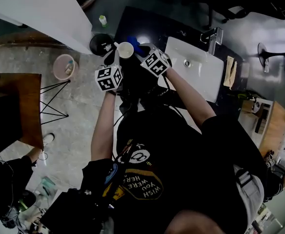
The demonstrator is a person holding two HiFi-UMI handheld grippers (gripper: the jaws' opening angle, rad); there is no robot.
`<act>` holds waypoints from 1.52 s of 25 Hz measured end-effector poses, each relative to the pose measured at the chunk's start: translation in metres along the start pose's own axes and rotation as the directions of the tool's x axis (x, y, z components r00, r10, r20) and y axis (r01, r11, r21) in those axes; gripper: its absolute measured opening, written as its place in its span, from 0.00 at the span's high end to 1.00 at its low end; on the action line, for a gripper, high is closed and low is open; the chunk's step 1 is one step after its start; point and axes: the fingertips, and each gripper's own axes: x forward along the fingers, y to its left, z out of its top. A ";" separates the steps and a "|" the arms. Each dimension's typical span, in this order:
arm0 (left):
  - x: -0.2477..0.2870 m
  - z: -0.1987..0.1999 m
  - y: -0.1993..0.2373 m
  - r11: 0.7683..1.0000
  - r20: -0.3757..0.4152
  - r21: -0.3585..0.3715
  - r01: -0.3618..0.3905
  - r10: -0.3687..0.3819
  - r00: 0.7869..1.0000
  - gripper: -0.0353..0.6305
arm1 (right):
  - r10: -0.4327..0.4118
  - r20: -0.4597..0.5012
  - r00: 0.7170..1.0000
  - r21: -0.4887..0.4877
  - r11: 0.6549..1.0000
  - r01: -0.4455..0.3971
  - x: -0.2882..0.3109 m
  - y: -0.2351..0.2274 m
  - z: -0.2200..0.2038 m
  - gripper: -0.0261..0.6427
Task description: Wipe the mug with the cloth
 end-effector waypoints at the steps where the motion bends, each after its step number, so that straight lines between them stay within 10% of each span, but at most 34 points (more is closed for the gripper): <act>1: 0.001 0.000 -0.001 1.000 -0.001 0.001 -0.001 0.001 1.000 0.94 | 0.016 -0.006 1.000 -0.012 1.000 -0.016 -0.006 0.011 -0.006 0.79; 6: 0.007 0.003 -0.006 1.000 -0.001 0.021 0.000 0.001 1.000 0.94 | 0.120 0.036 0.992 0.024 0.992 -0.121 -0.040 0.044 -0.034 0.79; 11: 0.005 0.002 -0.008 1.000 -0.005 0.012 -0.001 0.001 1.000 0.94 | -0.070 0.060 0.996 0.145 0.988 0.060 -0.034 -0.027 -0.019 0.79; 17: 0.000 -0.001 -0.009 0.999 -0.004 0.030 -0.025 0.025 1.000 0.94 | 0.036 -0.069 0.997 -0.121 0.992 -0.044 -0.006 0.010 -0.016 0.79; 24: 0.001 -0.001 -0.011 0.999 0.022 0.020 -0.038 0.037 0.999 0.94 | 0.194 -0.008 0.981 -0.118 0.974 -0.194 -0.050 0.069 -0.035 0.79; 30: 0.001 -0.001 -0.011 0.999 0.009 0.013 -0.034 0.034 0.999 0.94 | -0.028 -0.052 0.998 0.063 0.998 0.031 -0.023 -0.024 -0.021 0.79; 38: 0.004 -0.002 -0.013 0.999 0.017 0.008 -0.051 0.050 0.999 0.94 | 0.085 -0.037 0.996 -0.050 0.995 -0.086 -0.034 0.022 -0.017 0.79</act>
